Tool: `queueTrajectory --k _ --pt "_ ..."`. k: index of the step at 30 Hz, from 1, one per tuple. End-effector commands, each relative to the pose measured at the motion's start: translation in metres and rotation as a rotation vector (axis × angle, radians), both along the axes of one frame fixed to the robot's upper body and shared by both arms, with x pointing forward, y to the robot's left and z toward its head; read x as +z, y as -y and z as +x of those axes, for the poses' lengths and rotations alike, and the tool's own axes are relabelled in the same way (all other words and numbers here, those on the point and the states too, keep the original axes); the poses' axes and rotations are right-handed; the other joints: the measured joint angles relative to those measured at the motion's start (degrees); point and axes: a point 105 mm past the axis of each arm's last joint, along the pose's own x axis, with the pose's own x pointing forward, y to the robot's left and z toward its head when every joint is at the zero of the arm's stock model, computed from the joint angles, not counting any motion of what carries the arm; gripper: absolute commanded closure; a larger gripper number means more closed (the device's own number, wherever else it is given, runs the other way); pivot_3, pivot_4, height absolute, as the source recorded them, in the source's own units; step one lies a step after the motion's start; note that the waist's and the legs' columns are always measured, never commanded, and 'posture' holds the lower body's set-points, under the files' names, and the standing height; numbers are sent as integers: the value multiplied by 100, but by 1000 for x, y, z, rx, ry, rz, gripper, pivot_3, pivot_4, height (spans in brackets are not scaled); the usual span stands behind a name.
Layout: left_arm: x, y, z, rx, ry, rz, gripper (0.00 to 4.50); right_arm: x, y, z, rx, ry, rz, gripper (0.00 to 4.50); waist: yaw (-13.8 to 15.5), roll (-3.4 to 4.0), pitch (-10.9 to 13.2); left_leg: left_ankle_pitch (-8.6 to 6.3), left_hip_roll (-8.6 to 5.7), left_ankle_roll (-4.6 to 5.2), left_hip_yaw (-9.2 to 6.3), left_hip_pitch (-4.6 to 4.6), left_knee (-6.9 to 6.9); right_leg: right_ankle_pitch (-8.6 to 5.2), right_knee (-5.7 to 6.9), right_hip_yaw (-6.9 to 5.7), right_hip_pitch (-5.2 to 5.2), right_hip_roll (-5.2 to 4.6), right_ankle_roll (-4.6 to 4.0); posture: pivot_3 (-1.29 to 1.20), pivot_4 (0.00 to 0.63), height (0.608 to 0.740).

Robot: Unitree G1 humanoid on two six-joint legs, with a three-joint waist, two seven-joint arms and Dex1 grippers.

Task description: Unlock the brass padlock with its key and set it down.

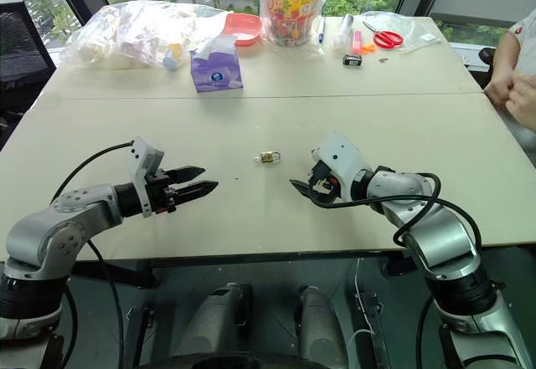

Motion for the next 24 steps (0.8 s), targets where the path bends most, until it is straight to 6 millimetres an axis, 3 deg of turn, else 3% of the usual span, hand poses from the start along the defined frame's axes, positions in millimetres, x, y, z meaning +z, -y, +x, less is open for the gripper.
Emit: queueTrajectory --k 1,11,15,21,24 --pt "13 -1 0 -6 60 1 1478 12 -5 1 25 57 3 291 0 0 0 0 0 0 0 2 0 0 0 0 2 0 0 0 150 740" --pt "13 -1 1 4 70 7 1478 15 -14 4 59 47 39 291 -5 0 0 0 0 0 2 14 0 0 2 2 10 0 0 0 150 740" --pt "13 -3 3 -38 67 43 1478 19 -32 16 106 39 64 291 -18 0 0 0 3 0 15 34 1 0 15 14 14 4 -1 0 150 740" --pt "35 -26 2 -153 62 121 1478 14 -66 45 283 30 -37 291 -40 -2 0 0 7 0 26 40 9 -2 34 18 8 7 -3 0 150 740" --pt "45 -32 0 -186 58 90 1478 11 -71 56 321 22 -56 291 -36 -3 0 -1 6 3 43 38 9 -4 42 33 -3 7 1 0 150 740"
